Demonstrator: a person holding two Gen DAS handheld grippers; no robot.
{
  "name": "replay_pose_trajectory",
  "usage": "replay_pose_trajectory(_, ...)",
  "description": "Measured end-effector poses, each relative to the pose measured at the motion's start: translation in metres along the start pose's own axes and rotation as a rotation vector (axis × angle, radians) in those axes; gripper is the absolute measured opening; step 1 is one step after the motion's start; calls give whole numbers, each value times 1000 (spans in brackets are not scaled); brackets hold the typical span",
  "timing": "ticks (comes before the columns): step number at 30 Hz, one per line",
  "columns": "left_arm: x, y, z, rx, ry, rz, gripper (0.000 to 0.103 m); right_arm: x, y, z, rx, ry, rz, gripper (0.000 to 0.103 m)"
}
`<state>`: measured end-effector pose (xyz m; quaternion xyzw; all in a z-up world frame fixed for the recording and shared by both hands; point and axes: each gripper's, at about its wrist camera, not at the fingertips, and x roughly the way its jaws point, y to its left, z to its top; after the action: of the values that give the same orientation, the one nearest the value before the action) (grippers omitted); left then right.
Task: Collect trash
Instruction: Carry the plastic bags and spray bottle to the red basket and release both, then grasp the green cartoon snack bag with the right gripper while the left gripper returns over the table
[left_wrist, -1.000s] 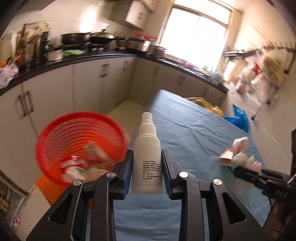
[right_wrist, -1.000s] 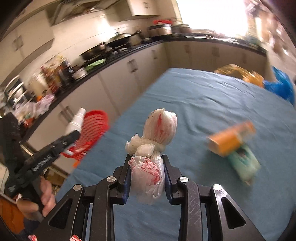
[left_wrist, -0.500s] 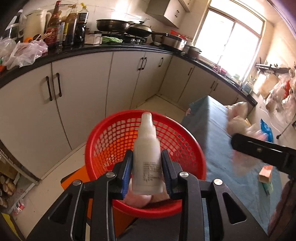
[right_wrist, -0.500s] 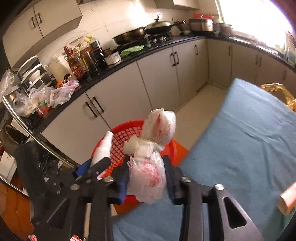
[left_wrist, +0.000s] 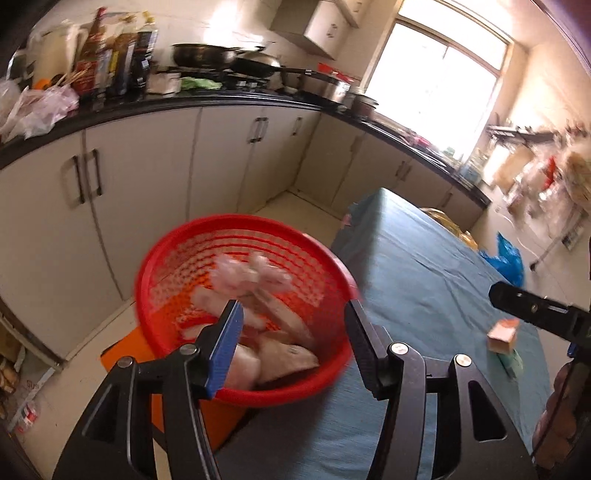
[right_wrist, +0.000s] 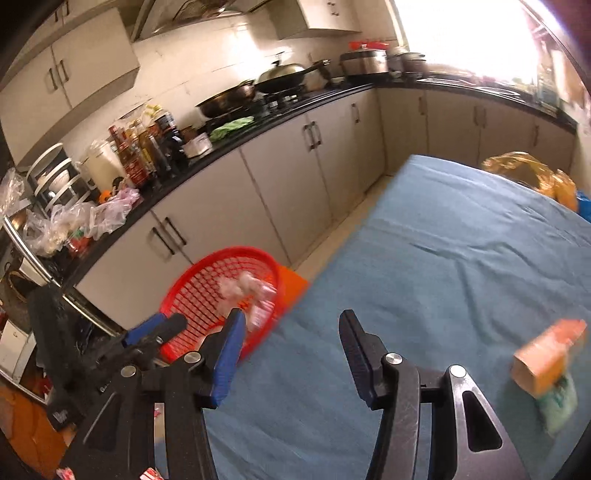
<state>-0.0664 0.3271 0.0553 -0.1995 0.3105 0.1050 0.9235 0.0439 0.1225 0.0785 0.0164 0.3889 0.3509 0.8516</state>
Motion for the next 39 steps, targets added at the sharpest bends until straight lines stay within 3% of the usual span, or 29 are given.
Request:
replay_pose_trajectory(9,-8,-83,-18,148,33,-76,64,-70,-102,-42,94,-43,-103,57)
replay_pose_trajectory(14,-6,-129,-31,234,69,-106,67,-90,-173,-60,114,-5,-210,62)
replay_pose_trajectory(16,-6,-146,-36,270,78,-120,71,-90,-190,-63,93,17,-252,71)
replay_pose_trajectory(19,-5,-168,-43,315,90,-140,73,-83,-206,-65,31,54,-311,73)
replay_pose_trajectory(22,1,-191,-49,368,124,-161,74,-67,-217,-65,43,84,-241,74)
replay_pose_trajectory(26,6,-215,-54,432,154,-187,74,-45,-216,-70,-10,111,-286,74)
replay_pose_trajectory(27,6,-223,-55,459,157,-189,74,-41,-214,-71,-26,116,-310,73)
replay_pose_trajectory(28,7,-229,-56,478,157,-189,75,-39,-213,-73,-32,120,-324,63)
replay_pose_trajectory(30,8,-240,-58,514,161,-194,78,-40,-212,-76,-50,110,-327,56)
replay_pose_trajectory(32,10,-250,-60,540,167,-196,78,-46,-210,-78,-65,126,-330,42)
replay_pose_trajectory(39,28,-291,-64,611,208,-202,79,-96,-229,-81,65,57,-325,40)
